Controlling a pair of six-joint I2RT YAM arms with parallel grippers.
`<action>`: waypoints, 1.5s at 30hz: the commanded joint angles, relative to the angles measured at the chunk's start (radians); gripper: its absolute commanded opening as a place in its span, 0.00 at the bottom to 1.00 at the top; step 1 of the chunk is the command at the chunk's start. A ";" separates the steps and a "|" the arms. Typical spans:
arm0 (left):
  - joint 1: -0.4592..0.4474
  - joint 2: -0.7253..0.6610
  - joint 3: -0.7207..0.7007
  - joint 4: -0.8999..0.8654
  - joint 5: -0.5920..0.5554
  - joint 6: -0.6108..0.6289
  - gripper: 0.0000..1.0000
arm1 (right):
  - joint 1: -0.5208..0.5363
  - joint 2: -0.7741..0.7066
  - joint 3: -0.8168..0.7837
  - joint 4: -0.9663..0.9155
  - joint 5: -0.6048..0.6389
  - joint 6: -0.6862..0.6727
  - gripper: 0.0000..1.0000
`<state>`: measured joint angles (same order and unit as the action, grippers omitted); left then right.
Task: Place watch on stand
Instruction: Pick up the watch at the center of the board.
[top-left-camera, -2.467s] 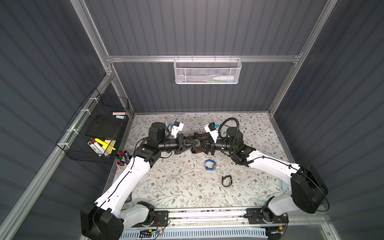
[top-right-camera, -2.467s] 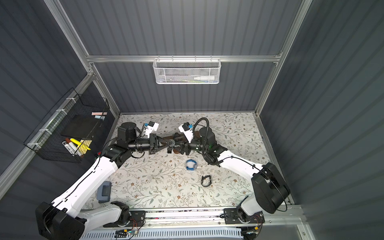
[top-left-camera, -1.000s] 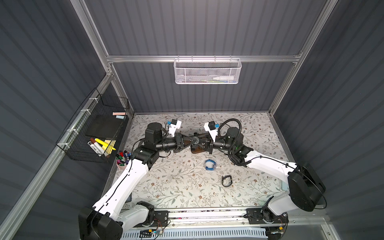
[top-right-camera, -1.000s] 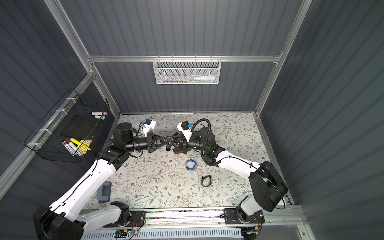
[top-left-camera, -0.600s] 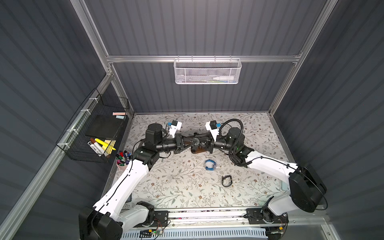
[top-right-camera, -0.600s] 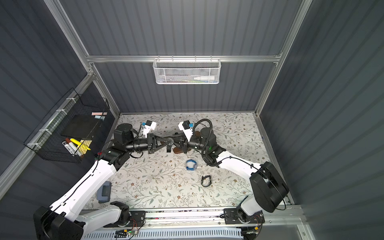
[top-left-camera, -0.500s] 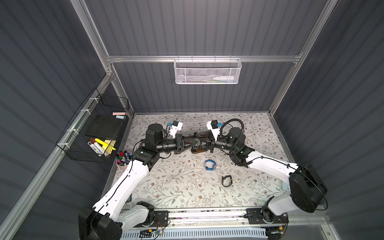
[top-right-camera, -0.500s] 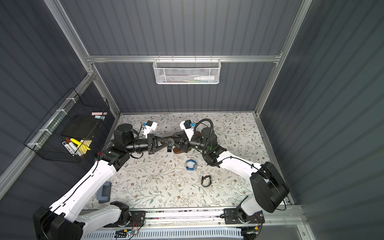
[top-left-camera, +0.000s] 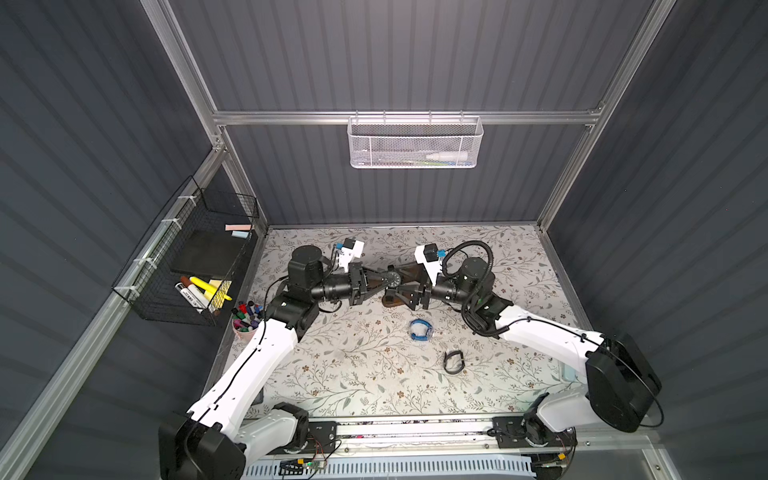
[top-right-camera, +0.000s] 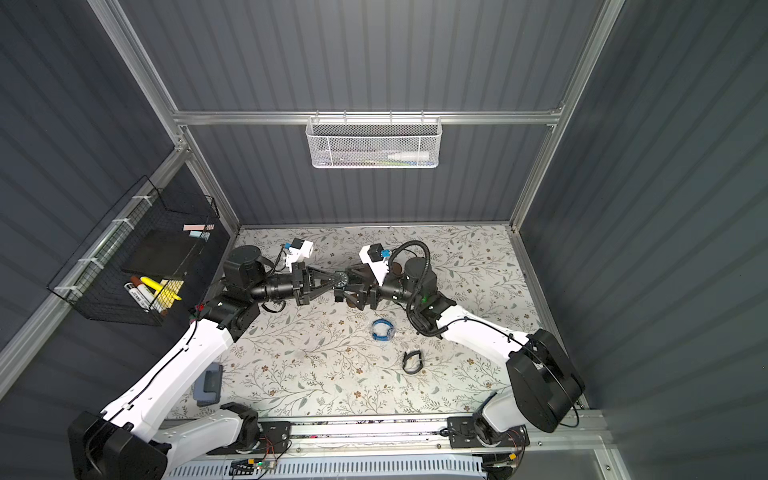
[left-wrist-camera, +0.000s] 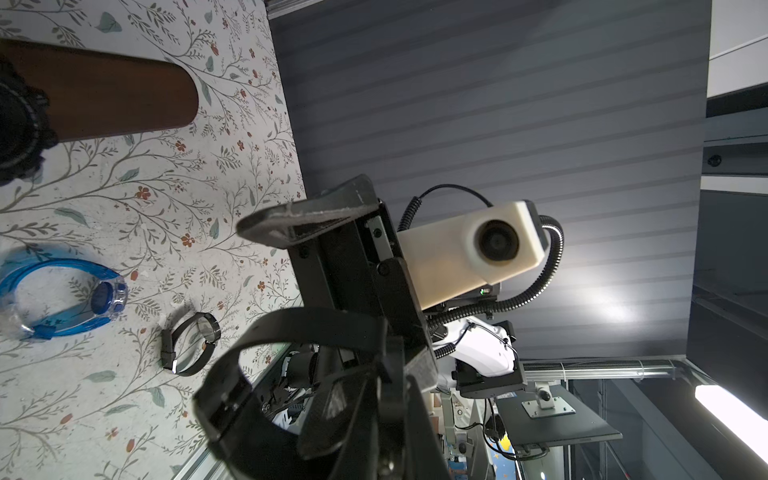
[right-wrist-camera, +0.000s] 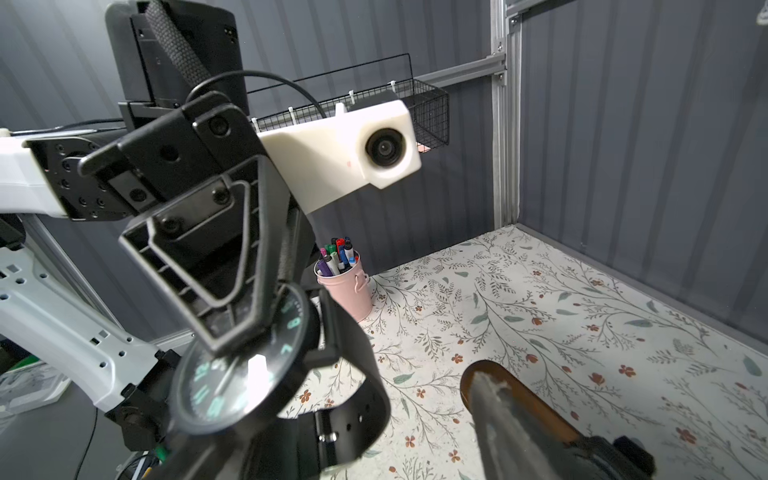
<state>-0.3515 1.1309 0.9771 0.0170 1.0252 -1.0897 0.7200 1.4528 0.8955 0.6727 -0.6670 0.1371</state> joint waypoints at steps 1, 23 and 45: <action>0.000 0.009 -0.015 -0.008 -0.004 -0.004 0.06 | 0.008 -0.004 0.049 0.077 -0.037 0.003 0.76; 0.001 -0.004 -0.020 -0.041 0.003 0.013 0.09 | -0.042 0.047 0.080 0.205 0.004 0.022 0.56; 0.013 0.038 0.091 -0.102 -0.080 0.128 0.30 | -0.056 0.144 0.115 0.351 -0.130 0.181 0.01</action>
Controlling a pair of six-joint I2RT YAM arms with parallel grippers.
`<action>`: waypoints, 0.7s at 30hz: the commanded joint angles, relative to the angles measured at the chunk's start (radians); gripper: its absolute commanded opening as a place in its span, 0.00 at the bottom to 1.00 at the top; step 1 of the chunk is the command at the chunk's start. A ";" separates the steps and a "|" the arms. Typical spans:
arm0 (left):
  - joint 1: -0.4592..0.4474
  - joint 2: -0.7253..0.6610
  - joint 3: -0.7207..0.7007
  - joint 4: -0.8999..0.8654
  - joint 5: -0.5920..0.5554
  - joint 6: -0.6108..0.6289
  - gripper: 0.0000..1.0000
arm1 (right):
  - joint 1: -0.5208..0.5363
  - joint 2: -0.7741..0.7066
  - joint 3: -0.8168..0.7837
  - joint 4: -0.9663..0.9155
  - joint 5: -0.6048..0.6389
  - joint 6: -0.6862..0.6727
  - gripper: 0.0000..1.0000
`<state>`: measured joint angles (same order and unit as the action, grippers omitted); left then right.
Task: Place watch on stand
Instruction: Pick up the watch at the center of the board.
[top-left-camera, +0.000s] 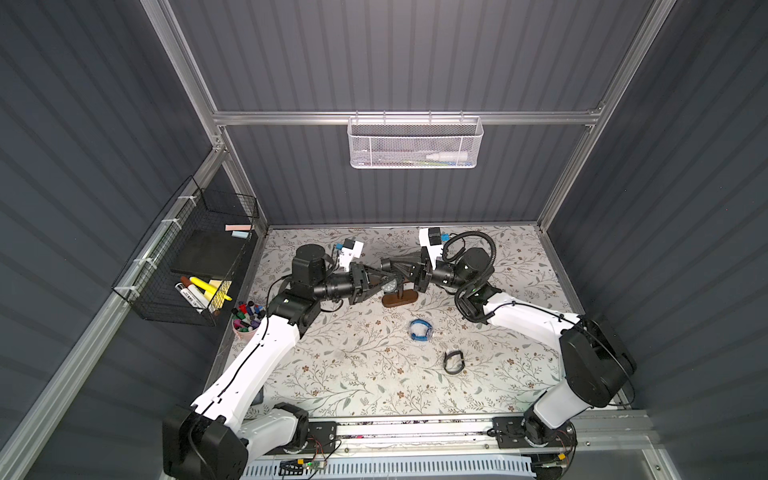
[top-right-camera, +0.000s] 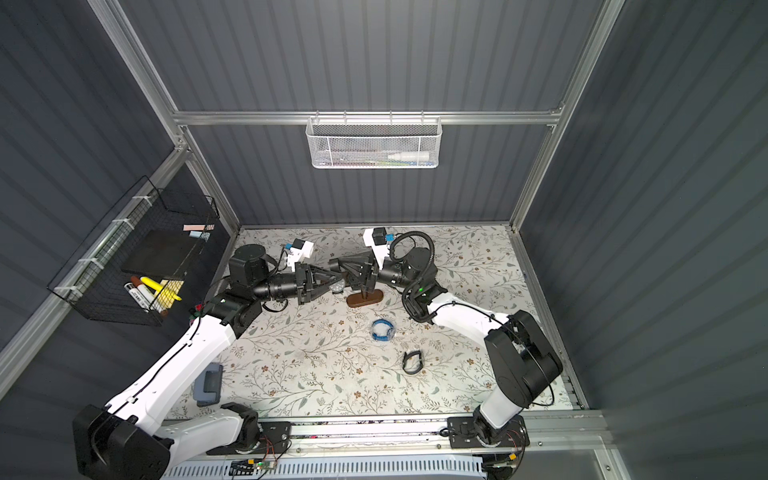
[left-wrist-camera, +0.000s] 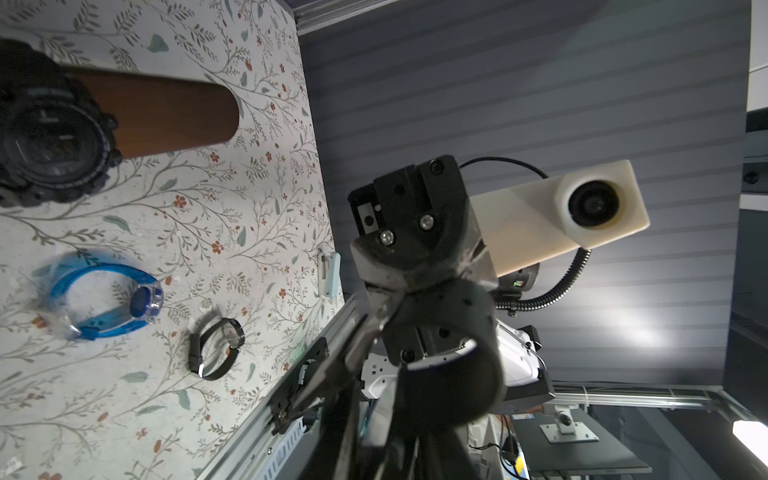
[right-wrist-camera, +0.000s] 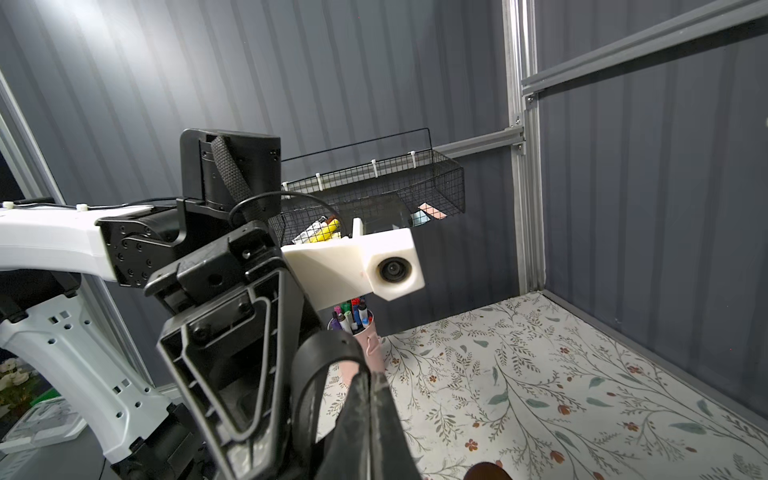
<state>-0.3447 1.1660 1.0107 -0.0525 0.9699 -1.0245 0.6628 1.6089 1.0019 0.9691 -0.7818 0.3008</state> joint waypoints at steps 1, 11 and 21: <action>0.006 0.008 0.069 -0.046 -0.027 0.076 0.30 | 0.001 -0.016 0.005 0.046 -0.014 0.013 0.01; 0.016 0.009 0.092 -0.103 -0.050 0.135 0.53 | 0.001 -0.045 -0.007 -0.061 0.039 -0.031 0.00; 0.026 0.019 0.138 -0.246 -0.136 0.254 0.64 | 0.003 -0.110 0.006 -0.283 0.135 -0.074 0.00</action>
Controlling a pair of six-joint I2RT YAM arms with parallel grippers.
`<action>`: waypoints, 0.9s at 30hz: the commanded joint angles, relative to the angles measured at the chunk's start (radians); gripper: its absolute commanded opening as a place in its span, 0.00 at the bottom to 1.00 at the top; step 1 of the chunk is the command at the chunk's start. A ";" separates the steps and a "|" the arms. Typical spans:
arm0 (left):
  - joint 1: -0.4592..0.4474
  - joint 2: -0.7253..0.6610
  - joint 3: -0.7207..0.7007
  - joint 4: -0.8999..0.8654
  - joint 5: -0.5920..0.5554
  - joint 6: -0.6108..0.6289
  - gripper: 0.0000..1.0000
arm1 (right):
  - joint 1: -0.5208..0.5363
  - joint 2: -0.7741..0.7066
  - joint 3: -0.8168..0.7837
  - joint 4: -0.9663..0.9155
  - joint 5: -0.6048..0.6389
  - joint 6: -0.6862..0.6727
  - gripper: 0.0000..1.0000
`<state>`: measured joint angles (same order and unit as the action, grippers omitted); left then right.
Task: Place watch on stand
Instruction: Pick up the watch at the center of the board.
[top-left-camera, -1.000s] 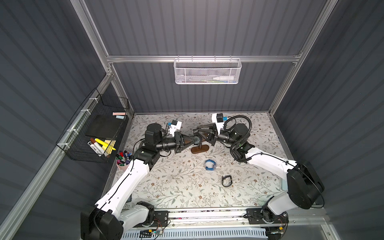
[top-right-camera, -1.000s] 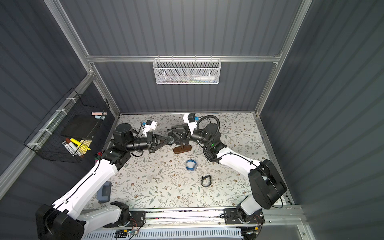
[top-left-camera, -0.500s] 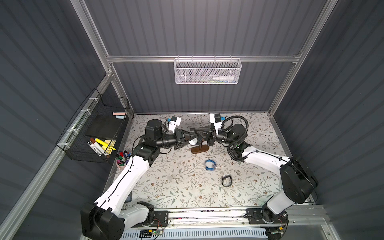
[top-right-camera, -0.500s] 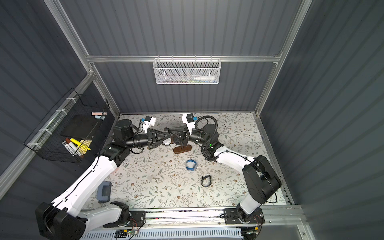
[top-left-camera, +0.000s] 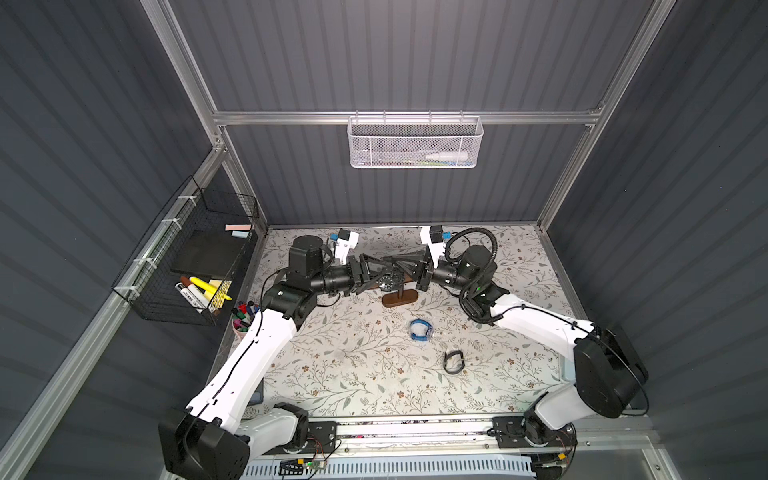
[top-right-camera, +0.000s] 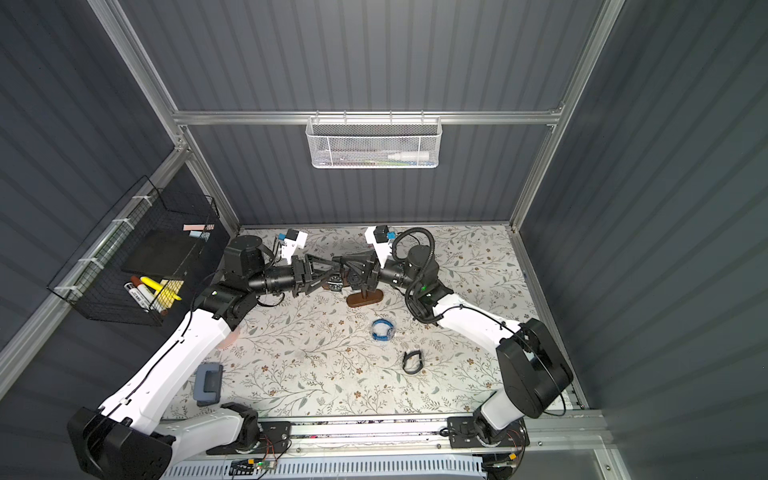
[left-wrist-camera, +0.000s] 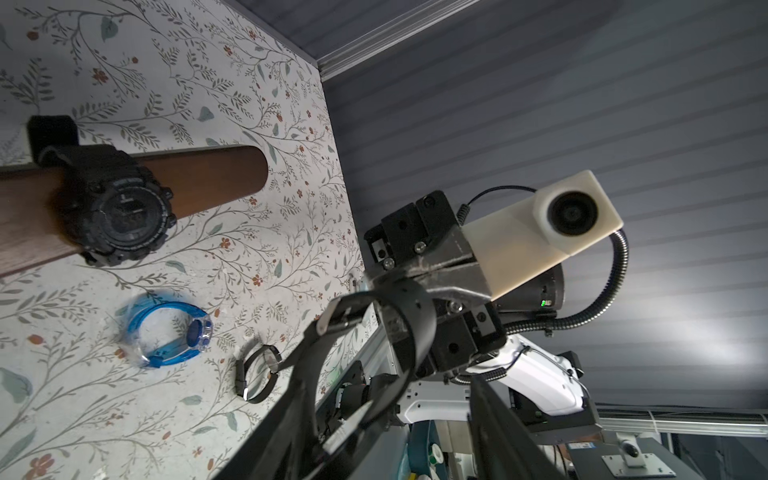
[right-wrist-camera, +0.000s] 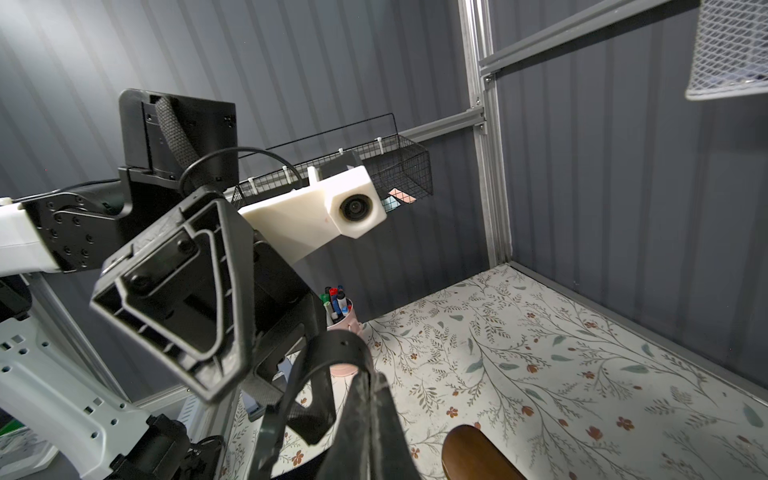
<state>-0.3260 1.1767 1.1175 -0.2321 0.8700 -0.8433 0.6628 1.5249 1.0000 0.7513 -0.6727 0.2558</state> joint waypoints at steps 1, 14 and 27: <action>0.007 0.011 0.039 -0.091 -0.047 0.098 0.65 | 0.003 -0.031 0.006 -0.076 0.028 -0.032 0.00; 0.007 -0.008 0.152 -0.360 -0.380 0.499 0.72 | 0.009 -0.013 0.105 -0.381 0.011 -0.155 0.00; -0.005 -0.081 0.115 -0.346 -0.514 0.682 0.61 | 0.055 0.083 0.288 -0.712 0.092 -0.329 0.00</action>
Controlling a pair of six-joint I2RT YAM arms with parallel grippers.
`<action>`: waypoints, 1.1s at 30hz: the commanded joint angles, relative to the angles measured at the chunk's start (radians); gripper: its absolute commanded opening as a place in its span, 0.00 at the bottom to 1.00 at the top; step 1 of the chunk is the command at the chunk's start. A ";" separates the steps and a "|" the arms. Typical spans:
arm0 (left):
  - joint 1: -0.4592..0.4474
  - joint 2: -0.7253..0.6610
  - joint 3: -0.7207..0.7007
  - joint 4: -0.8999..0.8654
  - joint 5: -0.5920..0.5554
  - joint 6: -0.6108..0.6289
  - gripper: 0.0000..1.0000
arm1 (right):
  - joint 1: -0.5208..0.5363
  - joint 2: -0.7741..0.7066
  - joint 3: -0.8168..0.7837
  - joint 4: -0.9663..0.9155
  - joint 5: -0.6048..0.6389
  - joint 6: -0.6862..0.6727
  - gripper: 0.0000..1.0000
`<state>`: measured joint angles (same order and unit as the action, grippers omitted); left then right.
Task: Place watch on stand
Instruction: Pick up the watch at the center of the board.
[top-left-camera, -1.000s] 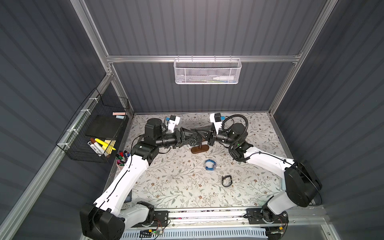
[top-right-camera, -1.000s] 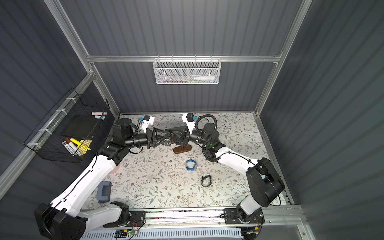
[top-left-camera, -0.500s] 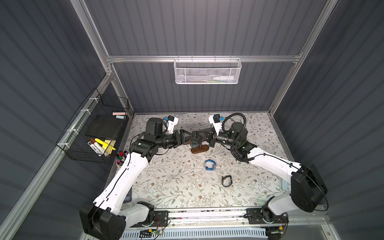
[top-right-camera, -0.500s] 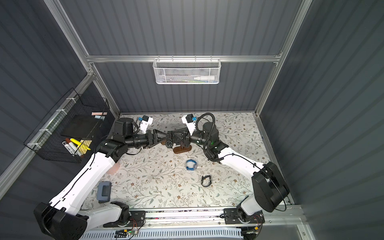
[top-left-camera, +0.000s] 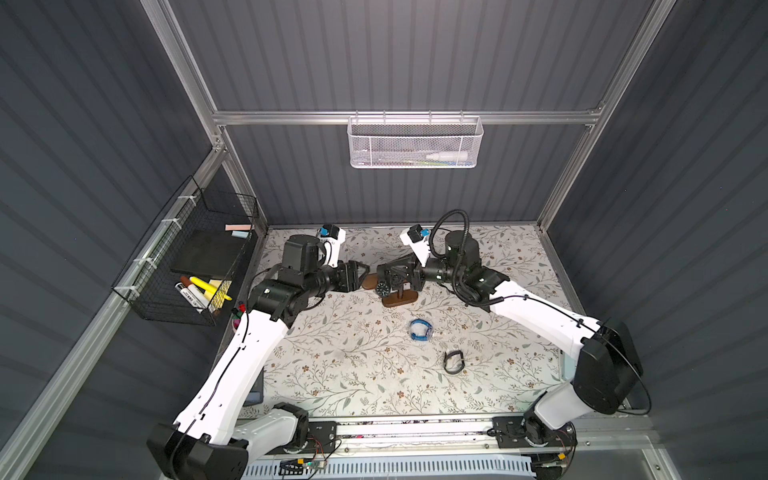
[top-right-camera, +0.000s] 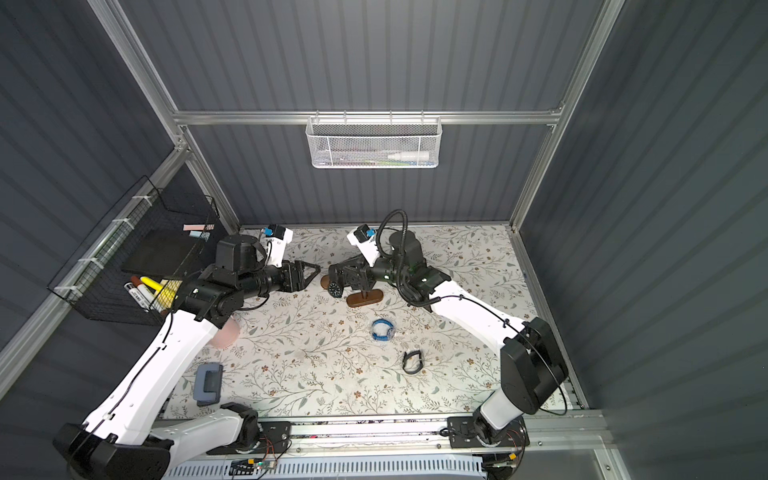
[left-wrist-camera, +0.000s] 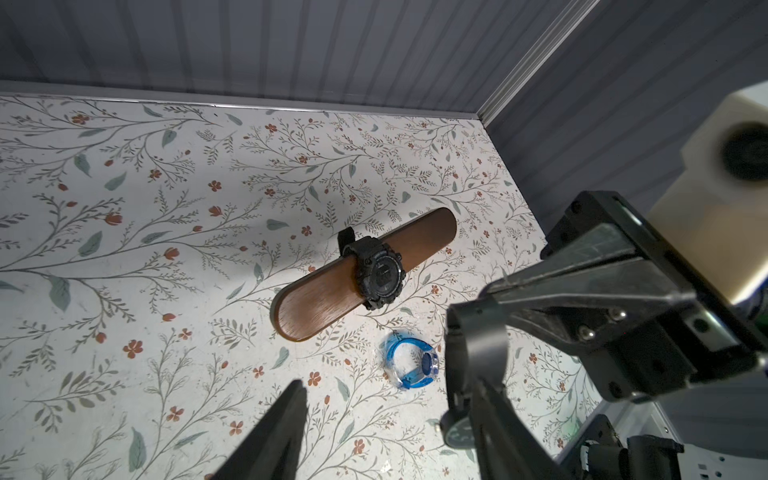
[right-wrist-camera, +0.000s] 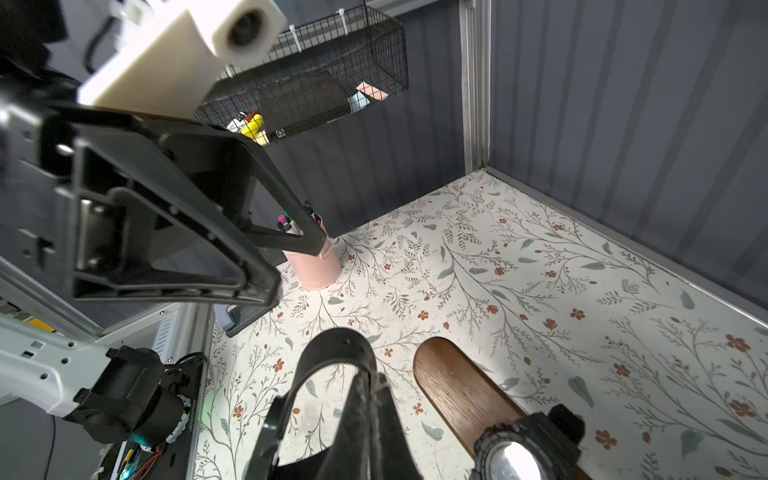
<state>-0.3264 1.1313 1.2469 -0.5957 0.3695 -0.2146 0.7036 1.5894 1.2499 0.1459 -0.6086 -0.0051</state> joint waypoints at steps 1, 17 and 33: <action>-0.011 -0.032 -0.015 0.014 0.002 0.054 0.61 | 0.020 0.028 0.050 -0.121 0.038 -0.076 0.00; -0.160 0.038 -0.062 0.043 -0.125 0.042 0.52 | 0.071 0.054 0.110 -0.177 0.089 -0.111 0.00; -0.161 0.076 -0.048 0.028 -0.222 0.043 0.32 | 0.076 0.049 0.114 -0.166 0.095 -0.107 0.00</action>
<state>-0.4873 1.2007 1.1812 -0.5587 0.1791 -0.1795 0.7723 1.6573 1.3422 -0.0303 -0.5110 -0.0978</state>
